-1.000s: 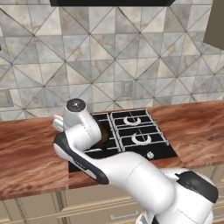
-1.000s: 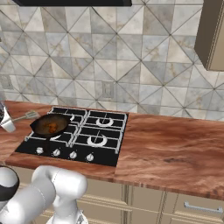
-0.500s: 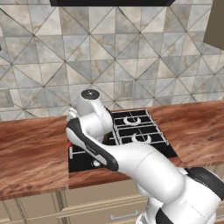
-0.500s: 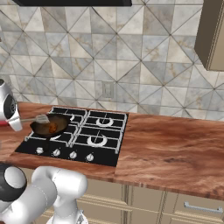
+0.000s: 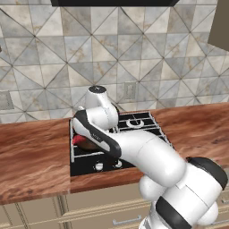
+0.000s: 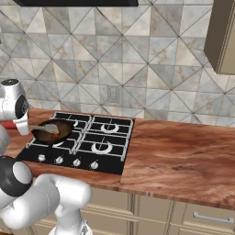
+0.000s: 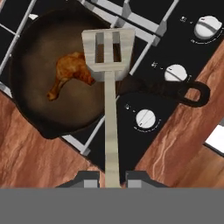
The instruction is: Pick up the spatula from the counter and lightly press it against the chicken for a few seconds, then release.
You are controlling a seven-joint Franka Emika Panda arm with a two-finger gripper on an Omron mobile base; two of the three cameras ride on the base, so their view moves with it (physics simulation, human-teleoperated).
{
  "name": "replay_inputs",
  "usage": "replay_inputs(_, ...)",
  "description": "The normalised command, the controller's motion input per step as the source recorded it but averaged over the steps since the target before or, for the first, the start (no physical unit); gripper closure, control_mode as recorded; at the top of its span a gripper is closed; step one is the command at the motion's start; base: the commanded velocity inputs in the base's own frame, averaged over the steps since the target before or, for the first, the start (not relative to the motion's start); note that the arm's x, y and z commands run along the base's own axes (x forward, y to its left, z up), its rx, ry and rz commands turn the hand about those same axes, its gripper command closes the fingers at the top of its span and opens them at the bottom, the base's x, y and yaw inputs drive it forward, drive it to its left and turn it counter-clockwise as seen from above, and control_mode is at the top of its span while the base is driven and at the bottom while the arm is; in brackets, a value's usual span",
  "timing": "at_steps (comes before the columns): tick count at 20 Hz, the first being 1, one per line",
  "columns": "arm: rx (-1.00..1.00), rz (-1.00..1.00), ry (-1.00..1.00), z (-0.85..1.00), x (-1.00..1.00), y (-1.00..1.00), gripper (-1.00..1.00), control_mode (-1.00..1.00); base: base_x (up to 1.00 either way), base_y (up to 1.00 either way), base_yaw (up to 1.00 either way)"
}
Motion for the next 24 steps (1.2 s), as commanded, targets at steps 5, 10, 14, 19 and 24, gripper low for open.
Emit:
replay_inputs(5, 0.01, -0.1, 0.12, 0.0, 0.29, -0.09, 1.0, -1.0, 0.0, 0.0, 0.0)
replay_inputs(10, 0.0, -0.08, 0.1, 0.0, 0.18, 0.0, 1.0, -1.0, 0.0, 0.0, 0.0)
replay_inputs(14, 0.0, -0.06, 0.07, 0.0, 0.12, 0.0, 1.0, -1.0, 0.0, 0.0, 0.0)
replay_inputs(19, 0.0, -0.07, 0.09, 0.0, 0.2, 0.0, 1.0, -1.0, 0.0, 0.0, 0.0)
replay_inputs(24, 0.0, -0.05, 0.06, -0.07, 0.12, 0.13, 1.0, -1.0, 0.0, 0.0, 0.0)
